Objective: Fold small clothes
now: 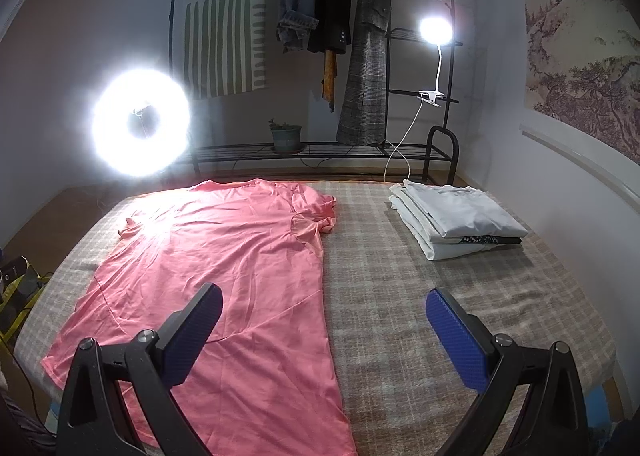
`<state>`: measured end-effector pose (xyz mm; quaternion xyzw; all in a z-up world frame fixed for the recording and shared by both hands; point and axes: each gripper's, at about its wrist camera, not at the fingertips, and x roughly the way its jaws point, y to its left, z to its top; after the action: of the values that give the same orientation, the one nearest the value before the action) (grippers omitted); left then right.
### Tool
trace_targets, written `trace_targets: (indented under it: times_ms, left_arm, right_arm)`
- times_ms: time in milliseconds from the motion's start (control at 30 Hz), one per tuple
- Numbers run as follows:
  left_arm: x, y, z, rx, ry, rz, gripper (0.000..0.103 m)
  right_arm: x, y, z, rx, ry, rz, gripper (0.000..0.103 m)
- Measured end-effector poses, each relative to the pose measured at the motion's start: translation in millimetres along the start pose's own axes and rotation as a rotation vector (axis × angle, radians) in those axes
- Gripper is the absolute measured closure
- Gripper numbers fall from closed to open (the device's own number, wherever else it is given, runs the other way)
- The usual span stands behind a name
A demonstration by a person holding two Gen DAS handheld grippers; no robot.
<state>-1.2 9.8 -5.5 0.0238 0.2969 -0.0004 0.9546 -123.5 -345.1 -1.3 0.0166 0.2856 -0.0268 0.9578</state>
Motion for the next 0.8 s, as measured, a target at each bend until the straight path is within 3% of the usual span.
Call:
trace_targets:
  times_ms: [800]
  left_arm:
    - [-0.5,0.5,-2.6,-0.001,-0.001,0.0,0.001]
  right_arm:
    - [-0.5,-1.0,2.0,-0.008,-0.004,-0.01,0.0]
